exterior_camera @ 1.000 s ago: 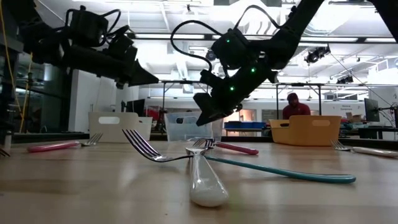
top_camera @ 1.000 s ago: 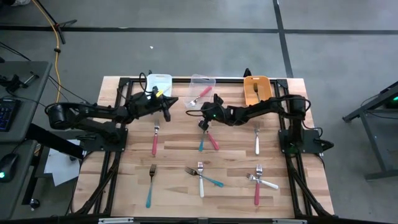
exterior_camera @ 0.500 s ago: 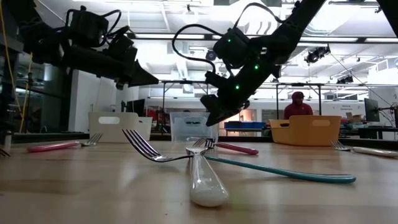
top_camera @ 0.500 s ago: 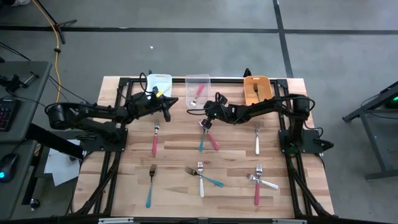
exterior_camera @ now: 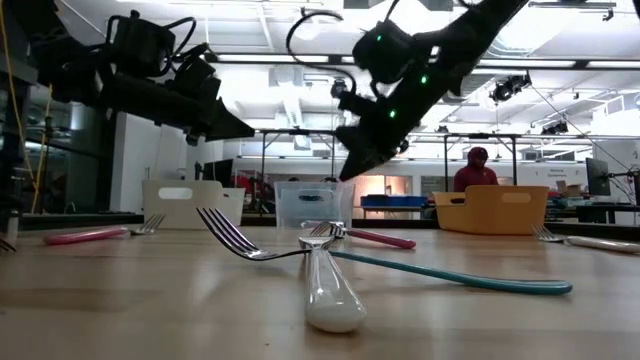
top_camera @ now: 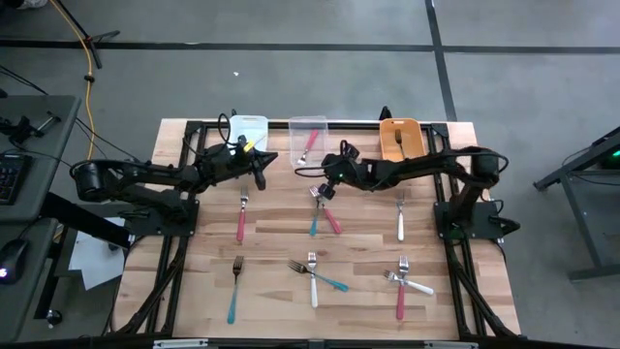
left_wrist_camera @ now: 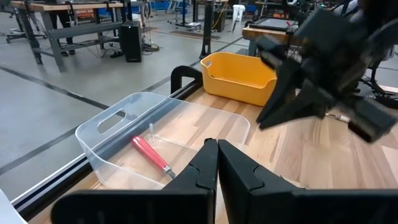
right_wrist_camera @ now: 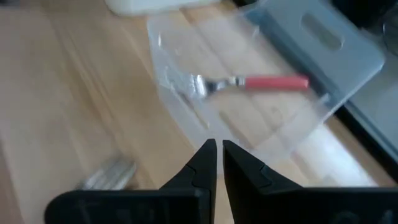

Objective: Sort silverware by color (type)
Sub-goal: Adjust the transparent bin

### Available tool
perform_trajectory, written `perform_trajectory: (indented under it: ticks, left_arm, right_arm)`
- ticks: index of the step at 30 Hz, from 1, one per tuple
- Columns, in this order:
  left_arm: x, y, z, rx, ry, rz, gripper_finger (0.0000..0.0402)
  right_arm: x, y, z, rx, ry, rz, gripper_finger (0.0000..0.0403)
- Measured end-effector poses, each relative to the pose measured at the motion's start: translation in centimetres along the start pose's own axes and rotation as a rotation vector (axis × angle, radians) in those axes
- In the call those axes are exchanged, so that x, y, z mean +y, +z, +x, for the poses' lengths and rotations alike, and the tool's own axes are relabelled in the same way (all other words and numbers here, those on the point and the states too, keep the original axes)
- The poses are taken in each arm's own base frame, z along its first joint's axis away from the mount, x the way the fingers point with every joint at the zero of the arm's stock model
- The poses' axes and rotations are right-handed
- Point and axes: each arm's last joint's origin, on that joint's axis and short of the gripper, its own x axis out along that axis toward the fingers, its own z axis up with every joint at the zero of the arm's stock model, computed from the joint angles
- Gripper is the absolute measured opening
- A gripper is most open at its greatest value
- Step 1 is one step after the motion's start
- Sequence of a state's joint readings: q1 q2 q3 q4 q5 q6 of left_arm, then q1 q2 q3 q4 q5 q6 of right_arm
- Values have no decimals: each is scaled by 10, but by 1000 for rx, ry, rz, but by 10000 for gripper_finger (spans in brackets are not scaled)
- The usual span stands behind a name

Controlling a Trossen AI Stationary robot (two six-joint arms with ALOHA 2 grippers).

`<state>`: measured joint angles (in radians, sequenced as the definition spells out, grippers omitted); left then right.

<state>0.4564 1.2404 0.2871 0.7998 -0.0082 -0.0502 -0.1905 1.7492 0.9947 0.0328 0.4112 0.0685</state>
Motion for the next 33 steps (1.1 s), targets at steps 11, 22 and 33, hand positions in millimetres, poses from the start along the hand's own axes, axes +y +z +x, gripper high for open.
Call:
perform_trajectory:
  ticks: [11, 22, 33]
  left_arm:
    - [0, 0, 0, 3, 0, -1, 3]
    - [0, -1, 0, 11, 1, 1, 3]
    - [0, -1, 0, 10, 0, 1, 3]
  right_arm:
    - [-68, 74, 30, 138, 30, -205, 21]
    - [-107, 89, 79, 295, 125, -294, 21]
    - [-120, 76, 85, 377, 130, -296, 21]
